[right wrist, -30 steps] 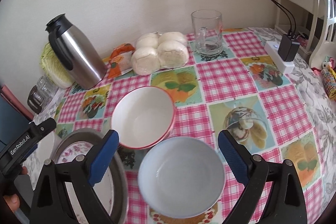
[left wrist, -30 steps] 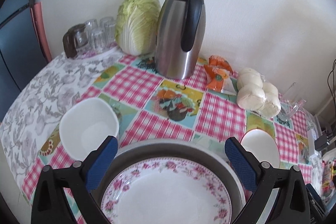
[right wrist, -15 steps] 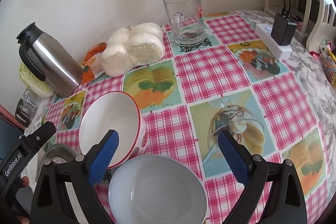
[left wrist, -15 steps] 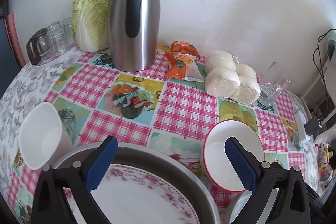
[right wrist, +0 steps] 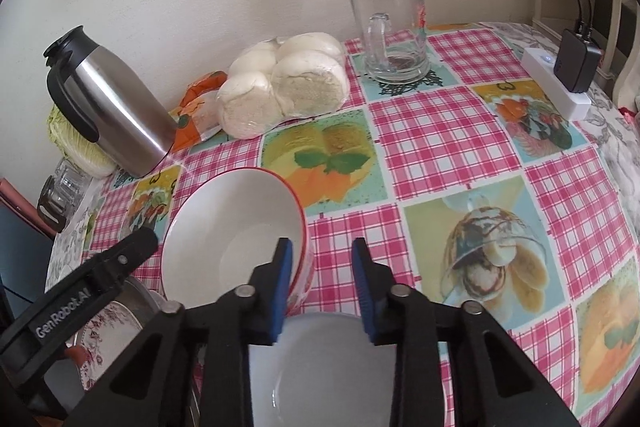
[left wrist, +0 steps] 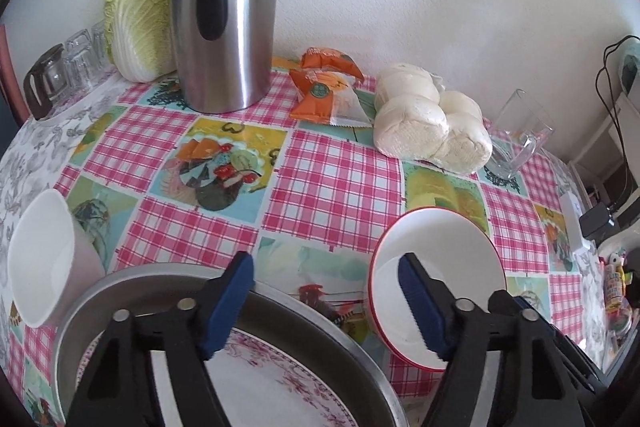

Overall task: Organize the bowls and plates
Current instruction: 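Move both tools to the rim of the red-rimmed white bowl, then close both tools on the red-rimmed bowl's rim, then lift the red-rimmed bowl with both tools and carry it over the basin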

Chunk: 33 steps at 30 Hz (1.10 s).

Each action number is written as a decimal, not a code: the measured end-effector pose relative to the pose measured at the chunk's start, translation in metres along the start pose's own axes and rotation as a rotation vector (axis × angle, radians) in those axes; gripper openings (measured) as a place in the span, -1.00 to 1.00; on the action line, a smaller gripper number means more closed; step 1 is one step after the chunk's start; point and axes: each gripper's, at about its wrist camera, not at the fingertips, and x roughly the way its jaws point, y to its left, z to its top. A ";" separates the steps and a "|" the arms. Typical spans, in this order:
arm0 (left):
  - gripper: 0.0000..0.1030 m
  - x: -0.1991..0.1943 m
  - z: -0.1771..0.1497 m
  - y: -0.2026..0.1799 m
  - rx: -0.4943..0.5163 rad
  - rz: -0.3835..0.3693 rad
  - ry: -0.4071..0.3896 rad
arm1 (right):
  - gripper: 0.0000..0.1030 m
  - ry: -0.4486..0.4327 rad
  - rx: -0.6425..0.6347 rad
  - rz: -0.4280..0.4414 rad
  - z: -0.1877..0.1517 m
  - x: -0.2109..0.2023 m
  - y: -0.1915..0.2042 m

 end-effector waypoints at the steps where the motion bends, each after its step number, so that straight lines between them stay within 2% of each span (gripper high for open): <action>1: 0.28 0.002 -0.001 -0.002 0.004 -0.006 0.007 | -0.57 0.002 -0.003 0.004 0.000 0.002 0.002; 8: -0.32 0.018 -0.008 -0.017 0.045 -0.038 0.065 | -0.74 0.014 -0.003 0.034 -0.002 0.011 0.007; 12: -0.47 0.028 -0.012 -0.025 0.057 -0.045 0.087 | -0.75 0.008 -0.011 0.024 -0.002 0.015 0.009; 15: -0.50 0.030 -0.011 -0.027 0.067 -0.036 0.084 | -0.75 0.010 -0.001 0.035 -0.001 0.018 0.006; 18: -0.69 0.032 -0.010 -0.026 0.065 -0.044 0.083 | -0.75 0.008 -0.007 0.038 0.000 0.020 0.007; 25: -0.72 0.028 -0.012 -0.025 0.064 -0.035 0.082 | -0.74 0.005 -0.003 0.047 0.002 0.018 0.008; 33: -0.73 -0.005 0.000 -0.026 0.052 -0.057 0.029 | -0.74 -0.056 -0.016 0.065 0.011 -0.011 0.018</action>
